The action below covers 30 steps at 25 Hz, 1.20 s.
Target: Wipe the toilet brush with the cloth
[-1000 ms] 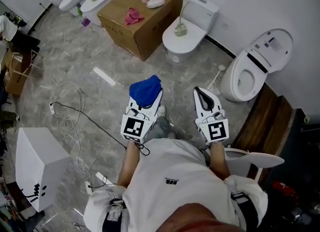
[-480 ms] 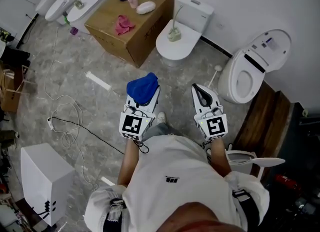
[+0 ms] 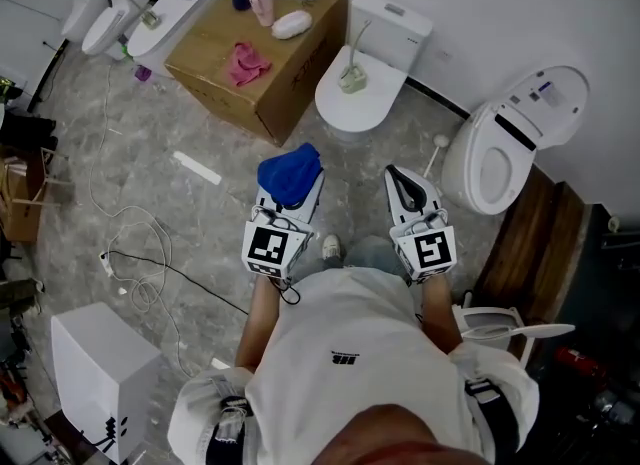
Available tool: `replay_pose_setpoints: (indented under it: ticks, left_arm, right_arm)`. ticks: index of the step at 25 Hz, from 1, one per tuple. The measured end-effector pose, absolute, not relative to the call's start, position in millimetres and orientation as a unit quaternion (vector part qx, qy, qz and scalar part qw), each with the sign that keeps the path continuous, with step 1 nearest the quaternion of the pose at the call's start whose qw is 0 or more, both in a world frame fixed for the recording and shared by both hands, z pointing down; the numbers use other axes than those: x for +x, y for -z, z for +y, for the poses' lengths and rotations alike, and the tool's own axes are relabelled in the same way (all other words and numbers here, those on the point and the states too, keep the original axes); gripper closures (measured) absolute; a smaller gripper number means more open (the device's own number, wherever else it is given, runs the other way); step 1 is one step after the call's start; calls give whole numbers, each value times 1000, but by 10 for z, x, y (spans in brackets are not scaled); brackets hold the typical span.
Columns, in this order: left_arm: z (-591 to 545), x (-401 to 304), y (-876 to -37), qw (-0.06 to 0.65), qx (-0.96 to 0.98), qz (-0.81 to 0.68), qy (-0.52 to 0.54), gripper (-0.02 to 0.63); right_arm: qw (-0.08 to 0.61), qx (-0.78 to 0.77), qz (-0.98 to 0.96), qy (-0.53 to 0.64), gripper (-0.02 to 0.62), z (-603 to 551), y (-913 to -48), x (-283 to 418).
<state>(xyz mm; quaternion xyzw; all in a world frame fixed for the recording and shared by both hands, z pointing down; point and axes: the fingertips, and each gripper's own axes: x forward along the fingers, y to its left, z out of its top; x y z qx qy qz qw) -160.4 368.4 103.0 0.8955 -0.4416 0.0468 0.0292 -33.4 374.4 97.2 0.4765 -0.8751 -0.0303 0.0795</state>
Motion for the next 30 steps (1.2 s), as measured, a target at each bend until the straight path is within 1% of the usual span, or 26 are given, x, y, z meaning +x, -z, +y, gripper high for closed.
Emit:
replay_pose_setpoints:
  ticks: [6,16,30]
  left_arm:
    - [3361,-1686,-1078,33,895,-442,-49,466]
    - [2738,-1619,-1246,43,891,-449,-54,466]
    - [1302,-1225,-1547,74,875,-472,-81,468]
  right_arm:
    - [86,475,-876,17,599,3458,-1021,-421]
    - [89,476,-875,10,600,2806,-1244,-284]
    - [111,440,-891,-20,600,1236,-1608,101]
